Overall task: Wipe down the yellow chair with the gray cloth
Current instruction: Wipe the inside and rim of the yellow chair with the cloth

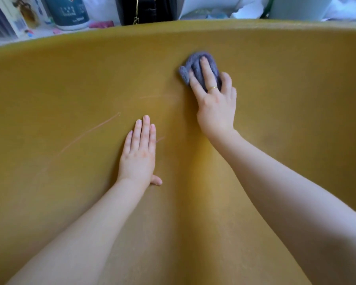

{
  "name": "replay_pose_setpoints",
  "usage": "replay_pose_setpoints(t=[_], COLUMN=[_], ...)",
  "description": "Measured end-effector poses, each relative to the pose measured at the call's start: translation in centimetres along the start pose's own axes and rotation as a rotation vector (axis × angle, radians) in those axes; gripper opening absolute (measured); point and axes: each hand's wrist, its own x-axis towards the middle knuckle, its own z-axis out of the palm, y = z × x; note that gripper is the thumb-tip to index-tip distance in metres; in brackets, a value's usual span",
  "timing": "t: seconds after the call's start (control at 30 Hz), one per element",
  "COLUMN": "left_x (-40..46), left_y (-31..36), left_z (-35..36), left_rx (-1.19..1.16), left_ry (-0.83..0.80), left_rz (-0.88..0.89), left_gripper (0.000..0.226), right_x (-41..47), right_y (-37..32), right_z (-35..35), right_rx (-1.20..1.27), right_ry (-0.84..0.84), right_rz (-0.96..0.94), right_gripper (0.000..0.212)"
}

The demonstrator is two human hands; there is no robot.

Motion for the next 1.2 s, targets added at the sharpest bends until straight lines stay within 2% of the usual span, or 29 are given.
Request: replay_pose_setpoints(t=[0.07, 0.2, 0.3, 0.4, 0.53, 0.6, 0.67, 0.7, 0.77, 0.9, 1.0, 1.07, 1.2], left_x=[0.0, -0.4, -0.8, -1.1, -1.0, -0.9, -0.6, -0.3, 0.1, 1.2, 1.6, 1.7, 1.8], left_y=[0.0, 0.1, 0.3, 0.1, -0.4, -1.3, -2.6, -3.4, -4.8, -6.4, -6.6, -6.6, -7.1], left_z=[0.0, -0.4, -0.8, -1.1, -1.8, -2.5, -3.5, -3.9, -4.4, -4.7, -4.6, -4.5, -4.2], left_rx=[-0.006, 0.000, 0.000, -0.014, -0.016, -0.028, 0.009, 0.021, 0.020, 0.097, 0.109, 0.104, 0.085], left_ry=[-0.003, 0.011, 0.009, 0.006, 0.048, 0.157, 0.335, 0.369, 0.316, 0.266, 0.212, 0.207, 0.234], left_rz=[0.003, -0.017, -0.023, -0.020, 0.023, 0.056, 0.013, -0.009, -0.041, -0.108, -0.125, -0.118, -0.092], left_gripper=[0.144, 0.142, 0.142, 0.139, 0.127, 0.125, 0.131, 0.132, 0.129, 0.129, 0.133, 0.134, 0.133], right_x=[-2.1, -9.7, -12.5, -10.3, -2.9, 0.5, 2.4, 2.4, 1.0, -4.5, -4.8, -2.8, 2.7], right_y=[-0.7, -1.6, -1.9, -0.7, 1.4, 1.1, -0.1, -0.9, -2.7, -5.5, -5.2, -4.1, -2.6], right_z=[0.5, 0.4, -0.1, -0.2, -0.2, -0.3, -0.4, -0.3, -0.1, 0.4, 0.1, 0.1, 0.0], right_rx=[0.046, 0.093, 0.086, 0.023, -0.062, -0.084, -0.049, -0.009, 0.057, 0.122, 0.102, 0.052, -0.016], right_ry=[-0.030, -0.187, -0.282, -0.225, -0.064, 0.011, 0.051, 0.049, 0.013, -0.127, -0.143, -0.098, 0.080], right_rz=[-0.033, -0.227, -0.256, -0.319, -0.230, -0.136, -0.008, 0.045, 0.054, -0.229, -0.325, -0.326, -0.153], right_gripper=[0.055, 0.050, 0.051, 0.051, 0.050, 0.051, 0.056, 0.059, 0.060, 0.052, 0.050, 0.048, 0.050])
